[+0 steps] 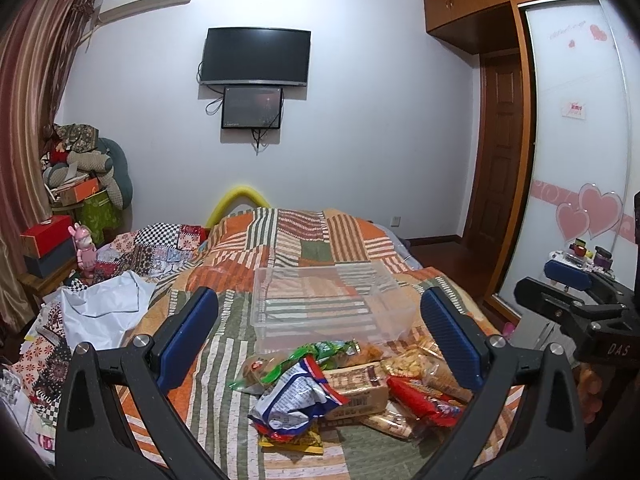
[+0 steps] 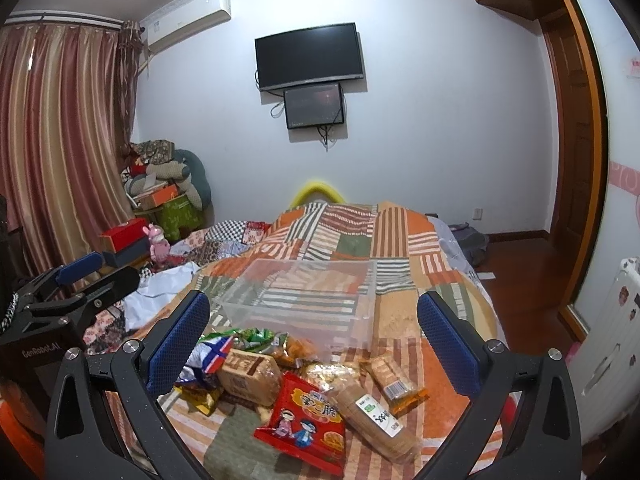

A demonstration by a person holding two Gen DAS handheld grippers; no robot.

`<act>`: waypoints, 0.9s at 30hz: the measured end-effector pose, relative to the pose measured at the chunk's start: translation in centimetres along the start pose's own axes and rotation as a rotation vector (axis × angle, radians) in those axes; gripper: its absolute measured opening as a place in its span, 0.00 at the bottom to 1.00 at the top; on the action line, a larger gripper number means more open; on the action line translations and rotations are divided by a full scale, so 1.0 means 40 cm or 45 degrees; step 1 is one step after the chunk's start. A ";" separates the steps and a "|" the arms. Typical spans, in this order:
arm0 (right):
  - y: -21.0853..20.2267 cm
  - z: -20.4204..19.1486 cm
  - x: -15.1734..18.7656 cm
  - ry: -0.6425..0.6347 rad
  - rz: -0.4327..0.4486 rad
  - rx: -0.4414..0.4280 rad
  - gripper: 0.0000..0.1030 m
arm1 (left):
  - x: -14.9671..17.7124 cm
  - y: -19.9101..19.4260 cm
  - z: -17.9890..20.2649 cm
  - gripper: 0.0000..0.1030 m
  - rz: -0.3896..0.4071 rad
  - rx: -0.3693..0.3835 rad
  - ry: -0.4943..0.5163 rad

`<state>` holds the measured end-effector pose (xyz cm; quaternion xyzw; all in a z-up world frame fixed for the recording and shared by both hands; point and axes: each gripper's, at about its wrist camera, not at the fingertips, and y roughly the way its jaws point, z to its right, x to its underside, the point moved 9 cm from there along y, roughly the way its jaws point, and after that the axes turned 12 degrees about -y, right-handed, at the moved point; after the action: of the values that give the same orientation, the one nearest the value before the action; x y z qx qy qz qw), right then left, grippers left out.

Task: Organize snacks
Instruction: 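Grasp the blue-white chip bag with the left tool while the right grasps the red snack bag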

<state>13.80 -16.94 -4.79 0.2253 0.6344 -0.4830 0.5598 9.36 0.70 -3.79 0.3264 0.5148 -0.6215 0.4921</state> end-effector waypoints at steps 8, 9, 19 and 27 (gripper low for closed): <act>0.050 0.040 0.083 0.014 -0.149 0.006 0.87 | 0.074 0.074 -0.047 0.82 -0.190 -0.002 0.008; 0.056 0.042 0.096 0.015 -0.171 0.002 0.85 | 0.085 0.082 -0.052 0.82 -0.213 -0.001 0.009; 0.105 0.024 0.199 0.087 -0.356 -0.131 0.74 | 0.227 0.174 -0.110 0.78 -0.433 -0.070 0.029; 0.156 -0.035 0.253 0.110 -0.463 -0.258 0.73 | 0.292 0.219 -0.139 0.78 -0.538 -0.057 -0.003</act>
<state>15.51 -15.59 -16.55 0.0702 0.7333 -0.4997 0.4557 13.55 2.94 -18.66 0.1994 0.5849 -0.6997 0.3585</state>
